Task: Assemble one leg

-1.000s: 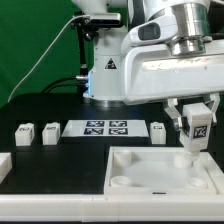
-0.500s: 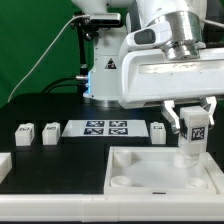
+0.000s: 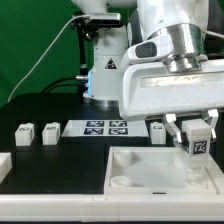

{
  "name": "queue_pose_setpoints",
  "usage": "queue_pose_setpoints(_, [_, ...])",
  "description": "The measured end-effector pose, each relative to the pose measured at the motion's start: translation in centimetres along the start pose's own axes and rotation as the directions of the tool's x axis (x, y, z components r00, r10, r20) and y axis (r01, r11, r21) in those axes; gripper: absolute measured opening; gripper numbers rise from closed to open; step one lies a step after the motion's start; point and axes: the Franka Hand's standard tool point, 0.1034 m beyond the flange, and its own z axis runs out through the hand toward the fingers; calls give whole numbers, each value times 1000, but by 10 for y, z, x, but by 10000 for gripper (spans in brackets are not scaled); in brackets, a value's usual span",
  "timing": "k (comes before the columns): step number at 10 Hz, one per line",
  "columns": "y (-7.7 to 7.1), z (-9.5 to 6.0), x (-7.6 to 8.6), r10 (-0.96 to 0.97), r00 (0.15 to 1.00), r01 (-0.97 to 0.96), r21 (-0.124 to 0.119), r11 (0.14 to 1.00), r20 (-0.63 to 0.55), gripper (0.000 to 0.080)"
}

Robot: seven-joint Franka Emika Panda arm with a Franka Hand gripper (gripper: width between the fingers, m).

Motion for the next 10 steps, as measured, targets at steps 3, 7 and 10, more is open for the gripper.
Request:
queue_pose_setpoints(3, [2, 11, -4, 2, 1000, -2, -1, 1000, -1, 290])
queue_pose_setpoints(7, [-6, 19, -12, -5, 1000, 5, 6, 1000, 1, 290])
queue_pose_setpoints(10, [-5, 20, -11, -10, 1000, 10, 1, 1000, -27, 290])
